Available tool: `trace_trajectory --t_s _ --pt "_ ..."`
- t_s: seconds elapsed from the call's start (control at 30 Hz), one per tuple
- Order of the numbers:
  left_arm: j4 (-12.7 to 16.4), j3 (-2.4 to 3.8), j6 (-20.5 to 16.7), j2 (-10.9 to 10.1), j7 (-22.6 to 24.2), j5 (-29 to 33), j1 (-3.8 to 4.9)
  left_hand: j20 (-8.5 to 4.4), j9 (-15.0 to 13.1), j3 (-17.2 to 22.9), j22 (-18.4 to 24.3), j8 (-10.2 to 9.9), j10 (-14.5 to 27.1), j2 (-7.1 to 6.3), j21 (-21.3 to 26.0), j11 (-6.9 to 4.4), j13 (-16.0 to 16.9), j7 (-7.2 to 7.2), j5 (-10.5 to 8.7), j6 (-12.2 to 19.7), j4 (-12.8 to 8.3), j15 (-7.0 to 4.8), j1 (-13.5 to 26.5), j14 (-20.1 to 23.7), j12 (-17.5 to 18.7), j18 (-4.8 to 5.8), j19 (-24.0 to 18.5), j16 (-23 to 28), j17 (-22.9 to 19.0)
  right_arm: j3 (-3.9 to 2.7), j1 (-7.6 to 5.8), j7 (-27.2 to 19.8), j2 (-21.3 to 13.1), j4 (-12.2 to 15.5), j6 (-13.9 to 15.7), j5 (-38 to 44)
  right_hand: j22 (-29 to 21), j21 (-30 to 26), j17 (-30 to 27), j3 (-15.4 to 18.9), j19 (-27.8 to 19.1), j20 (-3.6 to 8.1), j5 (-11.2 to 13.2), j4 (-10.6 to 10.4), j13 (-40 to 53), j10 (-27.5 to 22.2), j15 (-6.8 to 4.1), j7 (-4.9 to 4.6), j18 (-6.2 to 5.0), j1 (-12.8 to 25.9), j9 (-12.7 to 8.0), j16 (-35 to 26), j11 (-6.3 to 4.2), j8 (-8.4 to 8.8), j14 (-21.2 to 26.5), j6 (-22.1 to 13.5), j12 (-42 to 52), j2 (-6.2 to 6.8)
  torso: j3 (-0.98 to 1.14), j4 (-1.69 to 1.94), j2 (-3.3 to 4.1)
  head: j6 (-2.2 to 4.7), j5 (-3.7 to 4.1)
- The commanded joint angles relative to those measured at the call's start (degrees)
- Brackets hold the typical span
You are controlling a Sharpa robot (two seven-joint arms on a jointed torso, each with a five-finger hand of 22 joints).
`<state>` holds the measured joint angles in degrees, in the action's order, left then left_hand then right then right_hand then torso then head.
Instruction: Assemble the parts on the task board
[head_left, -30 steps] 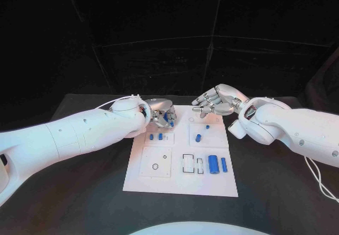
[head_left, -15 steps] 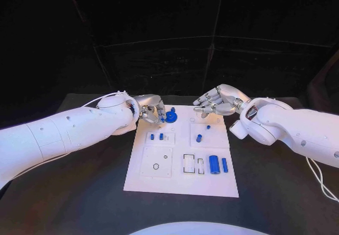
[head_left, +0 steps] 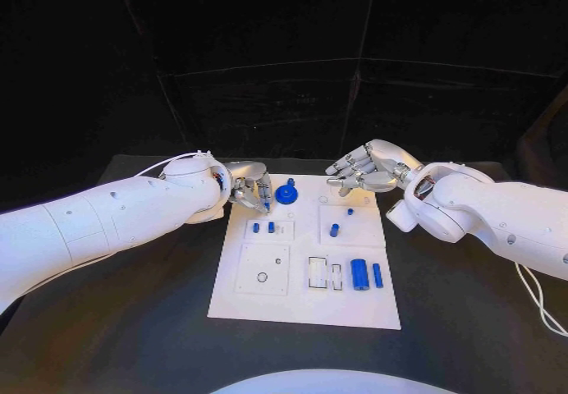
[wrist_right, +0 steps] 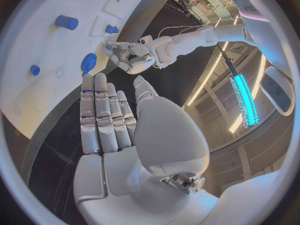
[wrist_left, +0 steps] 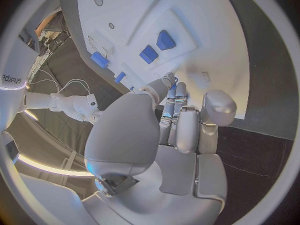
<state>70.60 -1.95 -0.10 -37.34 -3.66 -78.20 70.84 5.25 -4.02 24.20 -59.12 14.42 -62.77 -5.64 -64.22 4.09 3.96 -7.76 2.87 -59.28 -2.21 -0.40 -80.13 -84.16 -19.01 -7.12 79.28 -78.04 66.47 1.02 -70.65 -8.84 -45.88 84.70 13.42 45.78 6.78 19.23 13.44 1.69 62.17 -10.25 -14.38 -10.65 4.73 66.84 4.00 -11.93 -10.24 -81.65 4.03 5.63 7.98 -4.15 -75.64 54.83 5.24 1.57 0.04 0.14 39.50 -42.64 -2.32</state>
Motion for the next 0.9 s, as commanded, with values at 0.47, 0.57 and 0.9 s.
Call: trace_trajectory --t_s 0.47,0.57,0.9 --pt "-0.70 -0.05 1.95 0.88 -0.56 -0.05 -0.16 -0.15 -0.01 0.16 0.11 -0.26 -0.50 0.00 0.21 -0.16 0.07 0.17 0.05 -0.48 0.05 -0.30 0.78 -0.09 0.34 0.54 0.06 0.06 -0.18 -0.03 -0.10 -0.46 0.13 0.03 -0.09 0.03 -0.05 -0.16 0.04 0.28 0.14 -0.18 -0.28 -0.06 0.05 -0.47 0.27 -0.02 -0.26 -0.13 0.05 -0.29 -0.09 0.08 0.29 -0.30 0.00 -0.55 0.04 -0.09 -0.03 -0.19 -0.04" --pt "-0.72 -0.05 1.93 0.98 -0.53 -0.05 -0.18 -0.15 -0.01 0.16 0.11 -0.26 -0.50 0.00 0.21 -0.16 0.07 0.17 0.05 -0.48 0.05 -0.30 0.78 -0.09 0.34 0.54 0.06 0.06 -0.18 -0.03 -0.10 -0.46 0.17 0.01 -0.12 0.03 -0.05 -0.16 0.04 0.28 0.14 -0.18 -0.28 -0.06 0.05 -0.47 0.27 -0.02 -0.26 -0.13 0.05 -0.29 -0.09 0.08 0.29 -0.30 0.00 -0.55 0.03 -0.08 -0.01 -0.29 0.02" --pt "-0.88 -0.06 2.87 0.96 -1.23 -0.06 -0.19 -0.16 -0.03 0.17 0.04 -0.30 -0.66 -0.04 0.19 -0.22 0.11 0.21 0.05 -0.60 -0.01 -0.32 0.82 -0.06 0.37 0.54 0.02 0.08 -0.23 -0.03 -0.10 -0.45 0.21 -0.07 -0.18 0.03 -0.08 -0.21 0.05 0.30 0.17 -0.18 -0.29 -0.04 0.05 -0.49 0.27 -0.02 -0.26 -0.17 0.06 -0.31 -0.09 0.07 0.28 -0.32 0.02 -0.60 0.03 -0.11 -0.04 -0.31 -0.03"
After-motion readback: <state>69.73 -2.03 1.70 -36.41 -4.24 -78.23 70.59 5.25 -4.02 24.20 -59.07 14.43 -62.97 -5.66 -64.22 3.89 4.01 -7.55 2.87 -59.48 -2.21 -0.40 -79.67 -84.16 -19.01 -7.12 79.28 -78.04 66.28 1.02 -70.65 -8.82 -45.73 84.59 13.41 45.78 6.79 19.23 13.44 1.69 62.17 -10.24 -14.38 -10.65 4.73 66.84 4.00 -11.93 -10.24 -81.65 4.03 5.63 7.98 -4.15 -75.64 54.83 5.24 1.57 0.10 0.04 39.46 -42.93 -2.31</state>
